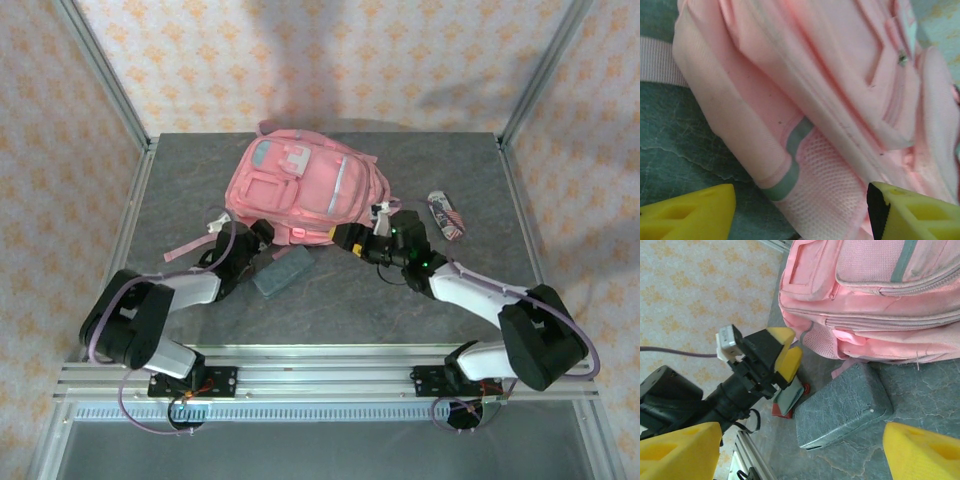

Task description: Pack the student bag

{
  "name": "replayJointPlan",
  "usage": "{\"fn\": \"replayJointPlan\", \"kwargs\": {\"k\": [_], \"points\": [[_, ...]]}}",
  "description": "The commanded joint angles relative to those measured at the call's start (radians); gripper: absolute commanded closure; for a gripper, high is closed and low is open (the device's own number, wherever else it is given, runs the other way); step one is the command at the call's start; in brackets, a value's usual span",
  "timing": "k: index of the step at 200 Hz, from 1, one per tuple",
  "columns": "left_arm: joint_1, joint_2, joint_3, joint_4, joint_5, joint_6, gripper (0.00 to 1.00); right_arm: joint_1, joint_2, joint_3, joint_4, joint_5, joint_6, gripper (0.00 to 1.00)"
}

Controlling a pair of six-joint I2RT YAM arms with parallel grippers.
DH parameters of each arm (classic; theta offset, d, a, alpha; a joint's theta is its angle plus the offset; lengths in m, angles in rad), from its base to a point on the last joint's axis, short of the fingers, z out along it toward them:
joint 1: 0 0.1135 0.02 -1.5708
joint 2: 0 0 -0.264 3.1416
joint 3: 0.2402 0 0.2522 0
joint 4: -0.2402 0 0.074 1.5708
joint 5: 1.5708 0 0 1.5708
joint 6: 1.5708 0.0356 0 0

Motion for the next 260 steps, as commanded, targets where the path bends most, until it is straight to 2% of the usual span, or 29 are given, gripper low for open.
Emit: {"fn": "replayJointPlan", "kwargs": {"k": [1, 20, 39, 46, 57, 71, 100, 148, 214, 260], "points": [[0.011, 0.067, 0.043, 0.092, 0.024, -0.035, 0.30, 0.005, -0.037, -0.015, 0.017, 0.003, -0.019, 0.17], [0.016, 0.128, 0.088, 0.093, 0.039, -0.032, 0.33, 0.004, -0.039, -0.015, 0.013, 0.001, -0.022, 0.17], [0.020, 0.179, 0.129, 0.089, 0.045, -0.025, 0.44, 0.004, -0.040, -0.013, 0.016, -0.002, -0.021, 0.18], [0.028, 0.198, 0.149, 0.087, 0.061, -0.026, 0.52, 0.004, -0.040, -0.014, 0.016, -0.001, -0.019, 0.18], [0.043, 0.223, 0.179, 0.078, 0.119, -0.032, 0.78, 0.004, -0.036, -0.013, 0.006, 0.006, -0.023, 0.20], [0.060, 0.235, 0.209, 0.063, 0.197, -0.052, 1.00, 0.005, -0.036, -0.016, -0.012, 0.016, -0.033, 0.22], [0.064, 0.154, 0.198, 0.078, 0.279, -0.098, 1.00, 0.019, -0.019, 0.005, -0.113, 0.078, -0.106, 0.31], [0.062, -0.029, 0.240, -0.077, 0.335, -0.131, 1.00, 0.134, 0.066, 0.082, -0.184, 0.190, -0.251, 0.49], [0.044, -0.120, 0.320, -0.160, 0.363, -0.156, 1.00, 0.262, 0.189, 0.116, 0.089, 0.359, -0.379, 0.46], [0.044, -0.132, 0.345, -0.172, 0.365, -0.167, 1.00, 0.283, 0.298, 0.161, 0.205, 0.475, -0.453, 0.41]]}}
